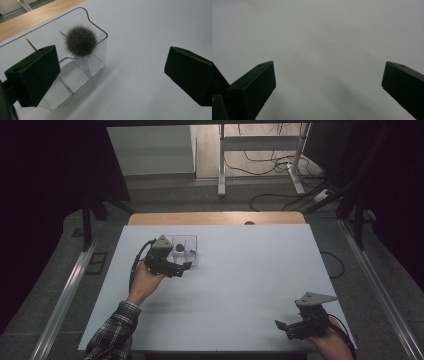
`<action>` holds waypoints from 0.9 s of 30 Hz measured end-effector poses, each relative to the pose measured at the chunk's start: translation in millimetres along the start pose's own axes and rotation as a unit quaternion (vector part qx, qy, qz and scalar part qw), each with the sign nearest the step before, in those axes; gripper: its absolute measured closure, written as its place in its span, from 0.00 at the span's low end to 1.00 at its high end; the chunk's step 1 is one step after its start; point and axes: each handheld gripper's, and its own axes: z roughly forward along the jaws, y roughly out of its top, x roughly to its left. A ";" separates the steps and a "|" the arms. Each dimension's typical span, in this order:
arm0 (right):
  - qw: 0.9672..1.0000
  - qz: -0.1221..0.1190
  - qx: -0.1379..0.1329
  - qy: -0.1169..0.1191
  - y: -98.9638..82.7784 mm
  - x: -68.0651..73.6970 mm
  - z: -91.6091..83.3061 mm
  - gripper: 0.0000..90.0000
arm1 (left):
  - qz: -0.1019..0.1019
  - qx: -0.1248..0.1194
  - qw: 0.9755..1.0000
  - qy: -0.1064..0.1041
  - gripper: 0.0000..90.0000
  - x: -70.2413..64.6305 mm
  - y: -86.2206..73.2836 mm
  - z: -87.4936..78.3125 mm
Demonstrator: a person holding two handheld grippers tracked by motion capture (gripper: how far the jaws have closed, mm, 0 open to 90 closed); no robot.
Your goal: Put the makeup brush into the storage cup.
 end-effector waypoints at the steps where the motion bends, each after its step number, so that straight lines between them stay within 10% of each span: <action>1: 1.000 0.000 0.000 0.000 0.0 0.0 0.1 0.00 | 0.000 0.000 1.000 -0.001 0.00 -0.4 -0.9 -0.3; 27: 1.000 -0.003 0.000 0.004 0.2 1.1 -0.3 0.00 | -0.011 -0.004 1.000 -0.010 0.00 -4.4 -22.0 -7.1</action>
